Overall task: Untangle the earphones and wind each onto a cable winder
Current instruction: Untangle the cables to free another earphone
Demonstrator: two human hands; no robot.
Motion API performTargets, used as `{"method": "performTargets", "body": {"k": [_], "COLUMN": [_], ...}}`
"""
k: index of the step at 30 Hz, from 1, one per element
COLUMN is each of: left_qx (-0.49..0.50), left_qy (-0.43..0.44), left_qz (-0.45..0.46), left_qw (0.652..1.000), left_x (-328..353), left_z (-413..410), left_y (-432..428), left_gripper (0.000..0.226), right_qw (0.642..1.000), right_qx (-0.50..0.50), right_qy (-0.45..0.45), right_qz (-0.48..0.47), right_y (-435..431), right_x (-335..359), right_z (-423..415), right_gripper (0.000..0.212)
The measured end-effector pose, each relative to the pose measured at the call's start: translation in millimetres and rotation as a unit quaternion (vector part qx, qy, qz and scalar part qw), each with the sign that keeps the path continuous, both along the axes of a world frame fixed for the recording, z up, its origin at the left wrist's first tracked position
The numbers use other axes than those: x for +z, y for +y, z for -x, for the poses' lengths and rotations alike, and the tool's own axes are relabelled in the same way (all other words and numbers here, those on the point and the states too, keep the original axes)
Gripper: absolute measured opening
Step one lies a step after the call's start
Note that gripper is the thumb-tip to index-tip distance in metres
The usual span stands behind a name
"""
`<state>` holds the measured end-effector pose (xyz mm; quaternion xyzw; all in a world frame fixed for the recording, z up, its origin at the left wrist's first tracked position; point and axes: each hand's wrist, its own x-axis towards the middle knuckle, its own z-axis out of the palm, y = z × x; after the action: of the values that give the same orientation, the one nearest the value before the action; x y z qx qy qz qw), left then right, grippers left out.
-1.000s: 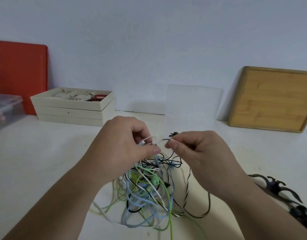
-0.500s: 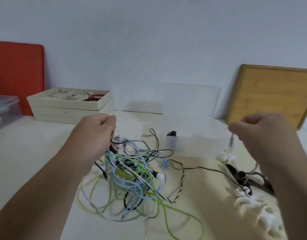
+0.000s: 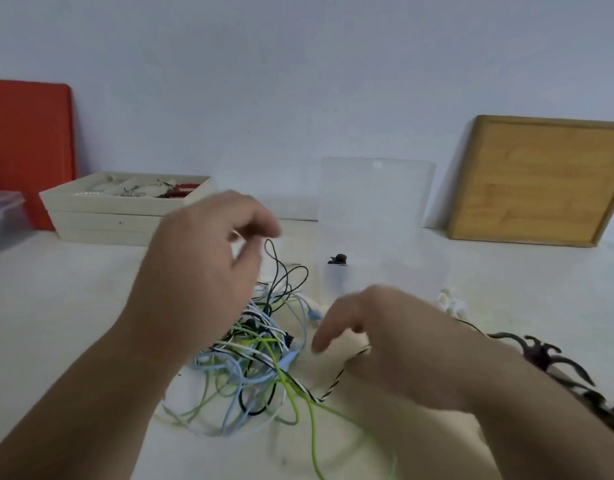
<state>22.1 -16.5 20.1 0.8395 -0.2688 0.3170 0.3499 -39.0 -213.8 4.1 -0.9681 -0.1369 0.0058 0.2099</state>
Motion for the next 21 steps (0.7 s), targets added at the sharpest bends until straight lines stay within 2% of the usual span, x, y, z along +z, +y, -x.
{"method": "performTargets", "body": {"k": [3, 5, 6, 8, 9, 11, 13, 16, 18, 21], "left_qx": [-0.121, -0.154, -0.175, -0.212, -0.219, -0.214, -0.171, -0.075, -0.048, -0.008], "left_qy": [0.151, 0.227, 0.263, 0.322, 0.341, 0.360, 0.347, 0.280, 0.272, 0.255], "left_qz": [0.036, 0.018, 0.011, -0.006, -0.030, -0.080, -0.100, -0.137, -0.145, -0.172], "left_qw": [0.980, 0.961, 0.949, 0.923, 0.914, 0.905, 0.917, 0.947, 0.950, 0.951], "left_x": [-4.9, -10.5, -11.9, -12.0, -11.2, -9.1, -10.4, -15.6, -17.1, -17.6], "left_z": [8.9, 6.8, 4.9, 4.7, 5.5, 7.6, 6.3, -2.5, -6.3, -9.8], "left_y": [-13.2, -14.5, -13.2, -10.4, -9.5, -9.3, -9.7, -6.5, -1.8, 5.5], "left_gripper": [0.024, 0.012, 0.011, 0.027, 0.036, 0.042, 0.028, 0.013, 0.013, 0.017], "right_qw": [0.996, 0.996, 0.996, 0.997, 0.997, 0.977, 0.907, 0.749, 0.642, 0.507], "right_qx": [0.069, 0.063, 0.059, 0.060, 0.056, 0.020, -0.020, -0.013, -0.009, 0.014], "right_qy": [0.027, 0.035, 0.039, 0.043, 0.046, 0.036, -0.021, -0.050, -0.058, -0.069], "right_qz": [0.055, 0.051, 0.048, 0.025, -0.015, -0.209, -0.420, -0.661, -0.765, -0.859], "right_y": [3.9, 3.0, 1.6, -4.9, -7.2, -12.0, -18.6, -28.5, -42.0, -75.3], "right_x": [-18.3, -20.3, -19.4, -15.2, -10.0, 2.4, 11.7, 25.4, 31.4, 32.0], "right_z": [-2.8, -4.1, -5.0, -7.3, -8.1, -7.9, -8.0, -5.7, -6.4, -7.8], "right_gripper": [0.024, 0.010, 0.010, 0.013, 0.016, 0.017, 0.021, 0.020, 0.026, 0.026]}}
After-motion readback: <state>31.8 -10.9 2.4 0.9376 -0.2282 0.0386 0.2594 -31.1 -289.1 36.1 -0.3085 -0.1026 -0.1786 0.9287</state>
